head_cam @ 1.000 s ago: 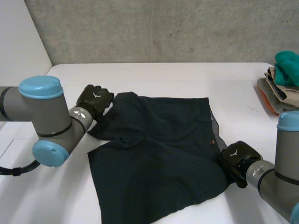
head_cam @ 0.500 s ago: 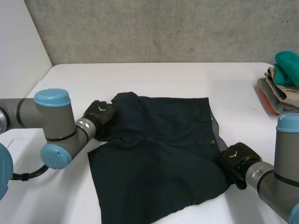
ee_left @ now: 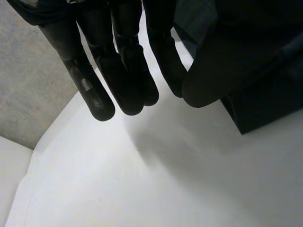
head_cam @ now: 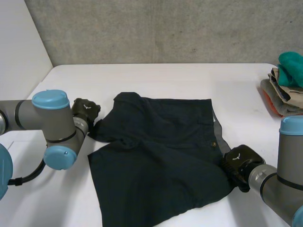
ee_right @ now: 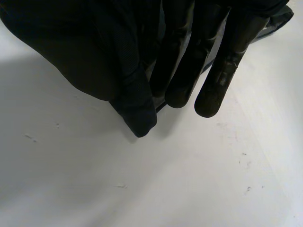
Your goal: Fold the laundry.
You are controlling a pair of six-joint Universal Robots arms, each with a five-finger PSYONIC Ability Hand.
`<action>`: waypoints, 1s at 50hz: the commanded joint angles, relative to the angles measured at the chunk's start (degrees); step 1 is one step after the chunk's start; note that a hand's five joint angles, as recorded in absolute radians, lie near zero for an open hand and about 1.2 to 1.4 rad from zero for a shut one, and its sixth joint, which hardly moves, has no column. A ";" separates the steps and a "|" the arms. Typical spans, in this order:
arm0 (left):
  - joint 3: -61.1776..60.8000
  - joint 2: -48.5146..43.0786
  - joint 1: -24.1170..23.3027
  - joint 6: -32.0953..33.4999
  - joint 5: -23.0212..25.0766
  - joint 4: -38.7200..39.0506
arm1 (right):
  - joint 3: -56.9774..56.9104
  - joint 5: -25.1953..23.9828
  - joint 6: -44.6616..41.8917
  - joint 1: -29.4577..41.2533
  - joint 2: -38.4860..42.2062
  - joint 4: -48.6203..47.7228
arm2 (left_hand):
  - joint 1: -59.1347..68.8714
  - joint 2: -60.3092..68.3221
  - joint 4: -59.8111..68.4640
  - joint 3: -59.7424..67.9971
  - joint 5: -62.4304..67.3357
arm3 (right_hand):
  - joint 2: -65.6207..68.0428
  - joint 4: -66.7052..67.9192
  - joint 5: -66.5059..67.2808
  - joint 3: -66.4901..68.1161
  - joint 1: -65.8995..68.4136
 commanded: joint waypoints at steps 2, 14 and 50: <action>-1.46 1.44 -0.38 -0.04 0.88 0.05 | -0.17 0.03 0.76 0.00 -0.13 -1.87 | 14.88 11.70 11.28 11.93 13.35 | 12.65 11.79 12.62 12.04 23.41; -12.00 16.80 -0.73 -4.08 2.89 -0.04 | -2.10 -0.50 6.82 -0.53 -0.31 -4.24 | -29.16 -32.34 -32.76 -32.11 -30.69 | 12.65 11.79 12.62 12.04 23.41; -54.37 44.42 -20.49 -20.88 13.45 -1.01 | -5.88 -7.97 27.75 -0.70 2.24 -7.76 | -29.34 -32.51 -32.94 -32.29 -30.86 | 12.65 11.79 12.62 12.04 23.41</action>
